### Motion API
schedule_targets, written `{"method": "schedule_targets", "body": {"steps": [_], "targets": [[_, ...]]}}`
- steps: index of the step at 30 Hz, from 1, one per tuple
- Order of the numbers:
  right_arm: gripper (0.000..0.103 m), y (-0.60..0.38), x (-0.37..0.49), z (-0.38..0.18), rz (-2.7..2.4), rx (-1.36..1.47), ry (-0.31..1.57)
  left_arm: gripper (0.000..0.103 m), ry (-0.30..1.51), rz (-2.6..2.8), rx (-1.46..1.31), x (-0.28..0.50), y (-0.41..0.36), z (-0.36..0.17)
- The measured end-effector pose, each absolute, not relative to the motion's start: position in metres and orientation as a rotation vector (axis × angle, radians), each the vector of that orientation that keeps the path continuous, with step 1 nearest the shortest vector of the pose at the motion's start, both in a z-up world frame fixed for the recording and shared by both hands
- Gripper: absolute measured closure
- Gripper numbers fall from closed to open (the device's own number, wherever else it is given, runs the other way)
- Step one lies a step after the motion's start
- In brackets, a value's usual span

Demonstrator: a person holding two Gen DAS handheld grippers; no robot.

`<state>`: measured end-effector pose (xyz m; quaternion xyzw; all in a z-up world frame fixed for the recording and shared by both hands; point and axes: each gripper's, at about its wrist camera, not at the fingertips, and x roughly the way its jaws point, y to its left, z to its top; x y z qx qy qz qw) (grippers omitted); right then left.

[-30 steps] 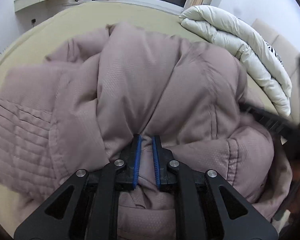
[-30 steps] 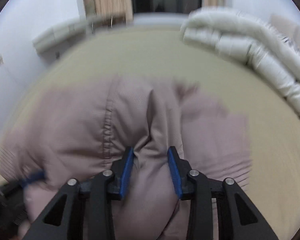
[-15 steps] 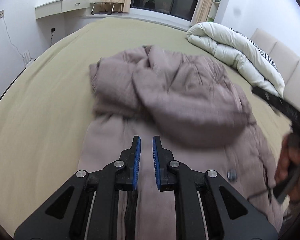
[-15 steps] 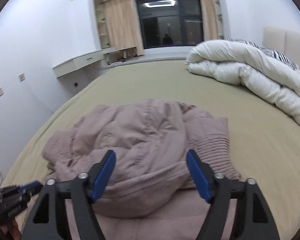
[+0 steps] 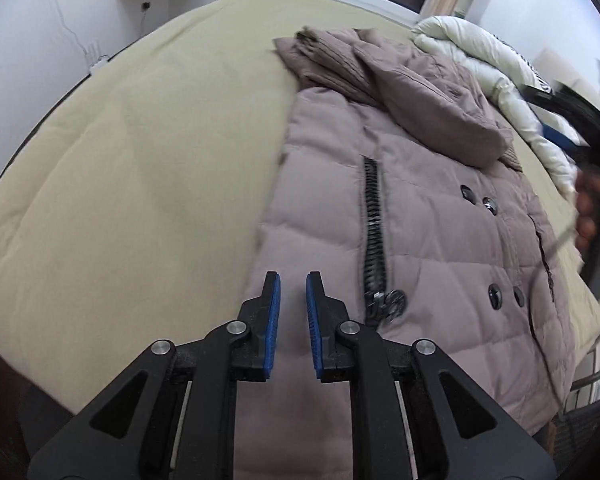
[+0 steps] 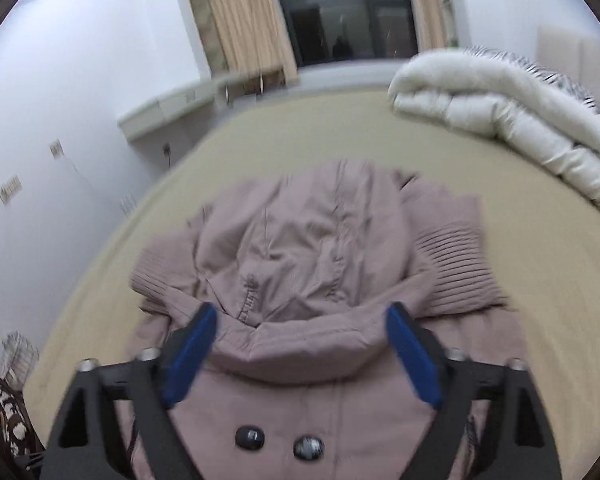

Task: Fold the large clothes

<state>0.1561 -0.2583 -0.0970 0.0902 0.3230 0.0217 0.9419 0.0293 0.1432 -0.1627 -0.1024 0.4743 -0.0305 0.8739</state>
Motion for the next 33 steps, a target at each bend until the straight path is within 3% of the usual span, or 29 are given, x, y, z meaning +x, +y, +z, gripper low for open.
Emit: {"method": "schedule_targets", "body": {"steps": [1, 2, 3, 4, 7, 14, 23, 33], "targets": [[0.000, -0.264, 0.131, -0.093, 0.035, 0.198, 0.623, 0.071, 0.984, -0.060, -0.223, 0.025, 0.146, -0.162], [0.000, -0.267, 0.116, -0.093, 0.034, 0.202, 0.622, 0.043, 0.975, -0.056, -0.252, 0.015, 0.155, -0.159], [0.000, -0.271, 0.098, -0.098, 0.036, 0.204, 0.648, 0.024, 0.956, -0.053, -0.298, 0.004, 0.163, -0.155], [0.000, -0.275, 0.080, -0.105, 0.032, 0.206, 0.685, 0.022, 0.941, -0.046, -0.328, 0.006, 0.168, -0.154], [0.000, -0.294, 0.035, -0.126, -0.006, 0.244, 0.787, 0.022, 0.949, -0.043, -0.358, -0.005, 0.179, -0.151], [0.000, -0.359, -0.064, -0.145, -0.082, 0.453, 0.796, 0.022, 1.007, -0.090, -0.338, -0.046, 0.203, -0.148], [0.007, -0.398, -0.103, -0.184, -0.099, 0.587, 0.877, 0.022, 1.113, -0.233, -0.322, -0.079, 0.191, -0.173], [0.008, -0.435, -0.122, -0.194, -0.168, 0.597, 0.907, 0.022, 1.229, -0.268, -0.408, -0.076, 0.189, -0.215]]}}
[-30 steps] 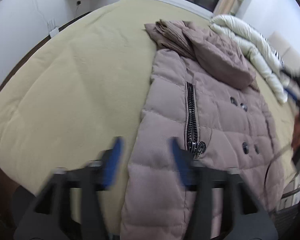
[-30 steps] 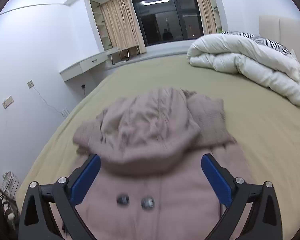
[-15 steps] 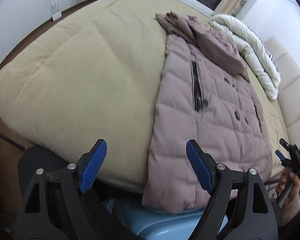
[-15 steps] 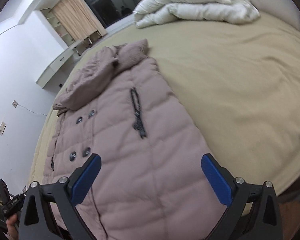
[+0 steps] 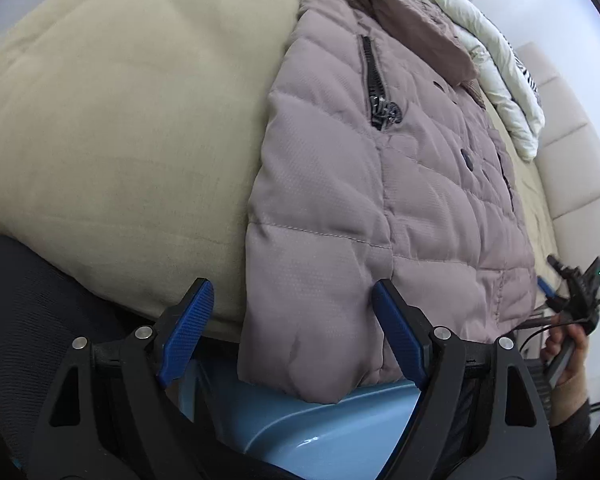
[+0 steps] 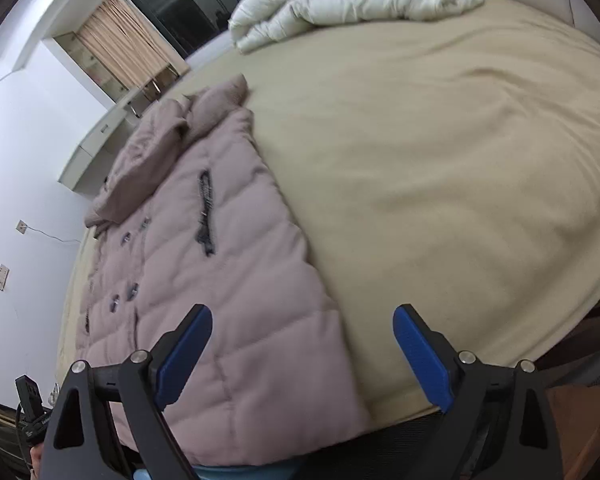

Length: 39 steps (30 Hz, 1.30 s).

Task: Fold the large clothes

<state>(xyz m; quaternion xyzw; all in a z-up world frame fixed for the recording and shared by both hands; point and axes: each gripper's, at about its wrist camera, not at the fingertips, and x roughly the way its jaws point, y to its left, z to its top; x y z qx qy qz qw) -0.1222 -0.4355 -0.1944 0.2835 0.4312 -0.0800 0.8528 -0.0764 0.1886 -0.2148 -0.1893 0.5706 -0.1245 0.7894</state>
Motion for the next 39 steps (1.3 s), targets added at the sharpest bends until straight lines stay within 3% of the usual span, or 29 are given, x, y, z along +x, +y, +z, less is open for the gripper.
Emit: {"method": "schedule_targets", "body": {"steps": [2, 5, 9, 10, 12, 17, 19, 21, 24, 30, 39], "targets": [[0.010, -0.444, -0.121, -0.206, -0.175, 0.617, 0.969, 0.024, 1.234, -0.271, -0.441, -0.076, 0.190, -0.219], [0.017, -0.447, -0.118, -0.225, -0.097, 0.673, 1.047, 0.034, 1.243, -0.294, -0.446, -0.074, 0.185, -0.223], [0.021, -0.443, -0.120, -0.236, -0.037, 0.673, 1.056, 0.034, 1.263, -0.298, -0.450, -0.072, 0.178, -0.229], [0.026, -0.444, -0.121, -0.237, -0.015, 0.697, 1.050, 0.034, 1.269, -0.302, -0.457, -0.071, 0.177, -0.230], [0.045, -0.446, -0.123, -0.240, 0.062, 0.773, 1.040, 0.034, 1.279, -0.309, -0.468, -0.071, 0.175, -0.232], [0.046, -0.446, -0.123, -0.254, 0.144, 0.830, 1.043, 0.034, 1.289, -0.312, -0.517, -0.072, 0.172, -0.240], [0.048, -0.448, -0.119, -0.255, 0.141, 0.873, 1.037, 0.044, 1.284, -0.321, -0.506, -0.073, 0.170, -0.239], [0.070, -0.440, -0.115, -0.249, 0.144, 0.822, 1.044, 0.072, 1.287, -0.352, -0.512, -0.072, 0.168, -0.239], [0.089, -0.427, -0.112, -0.238, 0.138, 0.750, 1.035, 0.090, 1.278, -0.376, -0.562, -0.072, 0.167, -0.234], [0.095, -0.408, -0.127, -0.212, 0.083, 0.680, 0.965, 0.097, 1.235, -0.440, -0.528, -0.073, 0.171, -0.208], [0.096, -0.382, -0.172, -0.167, 0.117, 0.629, 0.922, 0.098, 1.259, -0.515, -0.243, -0.093, 0.162, -0.158]]}}
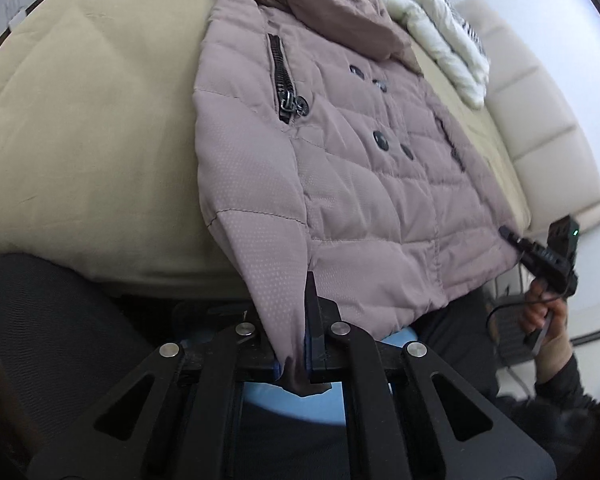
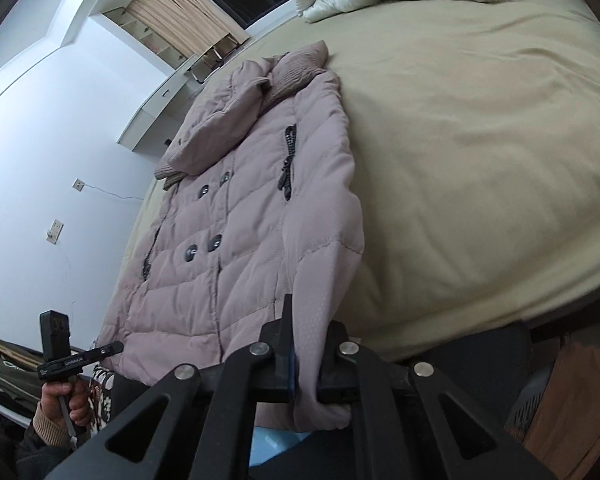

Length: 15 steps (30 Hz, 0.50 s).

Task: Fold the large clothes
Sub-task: 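Grasp the coat hem with both grippers and lift it toward the hood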

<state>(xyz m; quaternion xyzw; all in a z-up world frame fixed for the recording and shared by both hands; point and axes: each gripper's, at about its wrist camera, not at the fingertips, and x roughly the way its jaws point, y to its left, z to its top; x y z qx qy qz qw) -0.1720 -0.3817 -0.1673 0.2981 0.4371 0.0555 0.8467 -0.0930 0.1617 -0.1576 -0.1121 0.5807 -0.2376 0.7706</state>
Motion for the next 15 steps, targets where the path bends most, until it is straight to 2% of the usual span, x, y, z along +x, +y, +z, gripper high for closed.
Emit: {"method": "schedule_targets", "body": {"steps": [4, 7, 10, 15], "targets": [[0.096, -0.378, -0.207, -0.165, 0.159, 0.680, 0.963, 0.098, 1.353, -0.524, -0.205, -0.106, 0.170, -0.161], [0.096, -0.377, -0.221, -0.165, 0.185, 0.713, 0.992, 0.098, 1.407, -0.531, -0.331, -0.109, 0.188, -0.167], [0.096, -0.380, -0.200, -0.161, 0.186, 0.762, 0.964, 0.098, 1.318, -0.565, -0.565, -0.094, 0.209, -0.147], [0.096, -0.385, -0.133, -0.109, 0.268, 0.724, 0.791, 0.098, 1.060, -0.600, -0.744, -0.037, 0.217, -0.083]]}}
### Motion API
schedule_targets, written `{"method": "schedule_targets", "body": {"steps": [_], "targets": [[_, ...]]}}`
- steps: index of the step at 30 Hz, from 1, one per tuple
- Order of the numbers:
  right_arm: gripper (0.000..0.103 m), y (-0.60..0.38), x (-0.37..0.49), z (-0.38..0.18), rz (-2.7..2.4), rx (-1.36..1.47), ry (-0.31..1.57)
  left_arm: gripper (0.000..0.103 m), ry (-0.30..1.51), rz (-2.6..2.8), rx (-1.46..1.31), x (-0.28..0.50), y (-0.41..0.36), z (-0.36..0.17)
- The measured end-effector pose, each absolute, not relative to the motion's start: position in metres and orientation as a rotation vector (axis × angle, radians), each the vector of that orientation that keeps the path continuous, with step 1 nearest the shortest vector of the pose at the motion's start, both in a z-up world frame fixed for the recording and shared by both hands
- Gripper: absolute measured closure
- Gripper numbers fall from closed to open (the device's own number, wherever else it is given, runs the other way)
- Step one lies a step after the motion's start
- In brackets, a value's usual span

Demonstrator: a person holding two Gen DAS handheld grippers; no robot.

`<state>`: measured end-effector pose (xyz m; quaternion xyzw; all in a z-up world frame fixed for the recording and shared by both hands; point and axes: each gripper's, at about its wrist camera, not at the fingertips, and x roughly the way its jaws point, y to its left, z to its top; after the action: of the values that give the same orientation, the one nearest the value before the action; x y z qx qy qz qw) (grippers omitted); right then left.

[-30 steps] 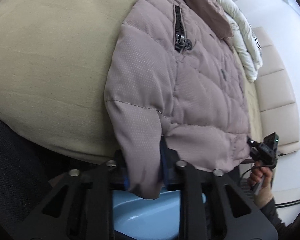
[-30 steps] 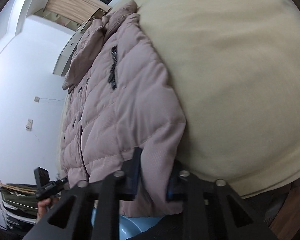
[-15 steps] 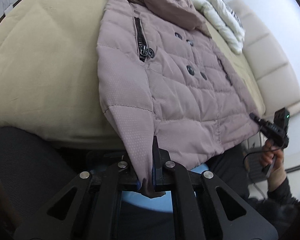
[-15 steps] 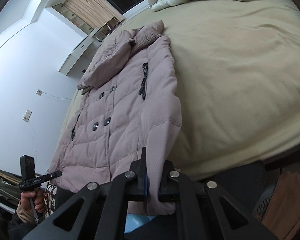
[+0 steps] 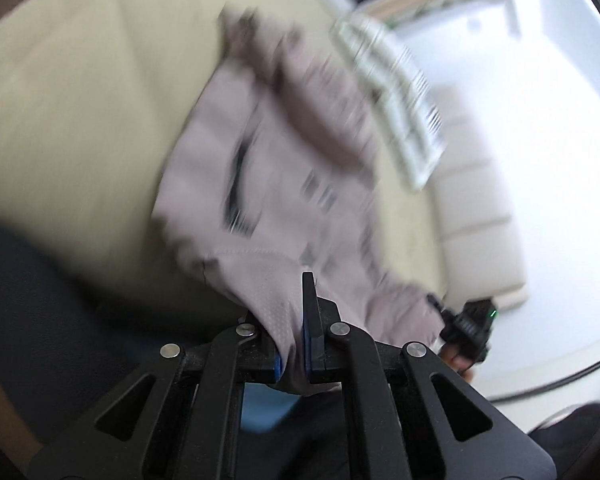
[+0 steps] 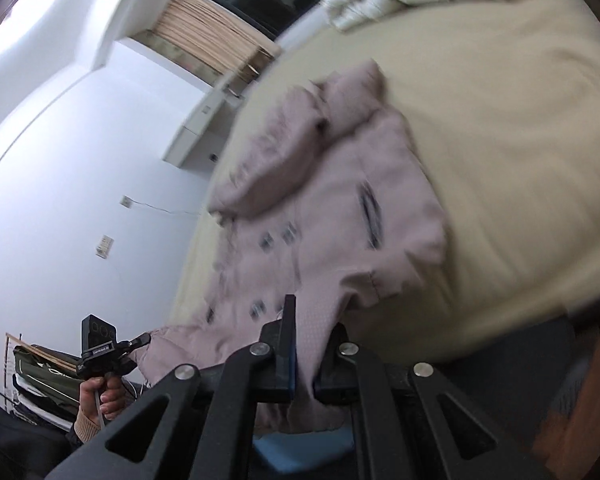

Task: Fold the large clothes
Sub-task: 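Grasp the coat hem with both grippers and lift it toward the hood, then lay the hem over the coat body and release both grippers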

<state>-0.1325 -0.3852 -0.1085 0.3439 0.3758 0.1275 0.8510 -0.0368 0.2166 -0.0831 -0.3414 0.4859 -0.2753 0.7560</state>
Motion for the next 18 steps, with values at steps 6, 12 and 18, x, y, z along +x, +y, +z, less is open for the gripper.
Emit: {"method": "schedule_targets", "body": {"steps": [6, 12, 18], "targets": [[0.096, -0.396, -0.041, -0.043, 0.266, 0.746, 0.556, 0.098, 0.812, -0.613, -0.901, 0.059, 0.226, -0.024], [0.096, -0.426, 0.051, -0.011, 0.155, 0.789, 0.456, 0.098, 0.712, -0.567, -0.895, 0.182, 0.202, 0.013], [0.096, -0.454, 0.155, -0.032, 0.040, 0.794, 0.513, 0.098, 0.741, -0.460, -0.835, 0.302, 0.186, 0.004]]}}
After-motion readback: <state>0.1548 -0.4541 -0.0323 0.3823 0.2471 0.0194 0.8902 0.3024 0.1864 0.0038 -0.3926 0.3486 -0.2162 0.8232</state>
